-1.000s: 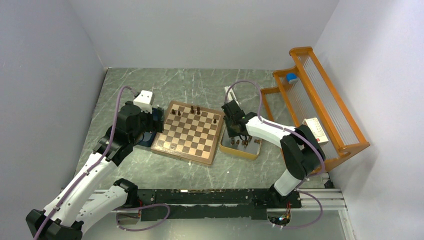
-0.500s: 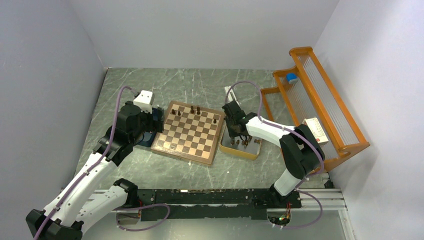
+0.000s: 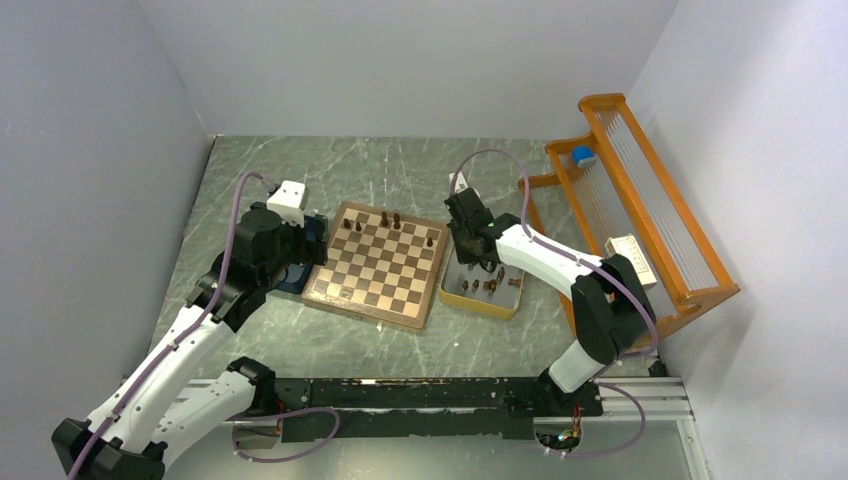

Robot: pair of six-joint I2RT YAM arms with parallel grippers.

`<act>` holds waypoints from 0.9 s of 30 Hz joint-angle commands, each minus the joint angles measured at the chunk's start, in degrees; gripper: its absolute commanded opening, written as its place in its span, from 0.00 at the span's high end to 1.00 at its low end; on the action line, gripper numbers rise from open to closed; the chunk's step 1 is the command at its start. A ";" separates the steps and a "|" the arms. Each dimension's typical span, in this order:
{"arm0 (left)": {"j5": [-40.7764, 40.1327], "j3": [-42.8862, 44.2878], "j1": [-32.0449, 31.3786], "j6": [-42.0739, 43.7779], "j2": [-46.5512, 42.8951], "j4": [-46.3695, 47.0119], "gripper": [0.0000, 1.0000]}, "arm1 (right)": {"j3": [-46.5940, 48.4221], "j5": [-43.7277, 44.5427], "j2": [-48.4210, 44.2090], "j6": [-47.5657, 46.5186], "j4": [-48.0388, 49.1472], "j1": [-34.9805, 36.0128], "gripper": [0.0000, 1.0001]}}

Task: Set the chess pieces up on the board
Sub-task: Pick up the chess piece from the storage box.

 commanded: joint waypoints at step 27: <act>0.21 -0.10 -0.15 0.75 -0.67 2.27 0.07 | 26.17 -2.51 15.81 -1.98 -2.02 7.04 0.87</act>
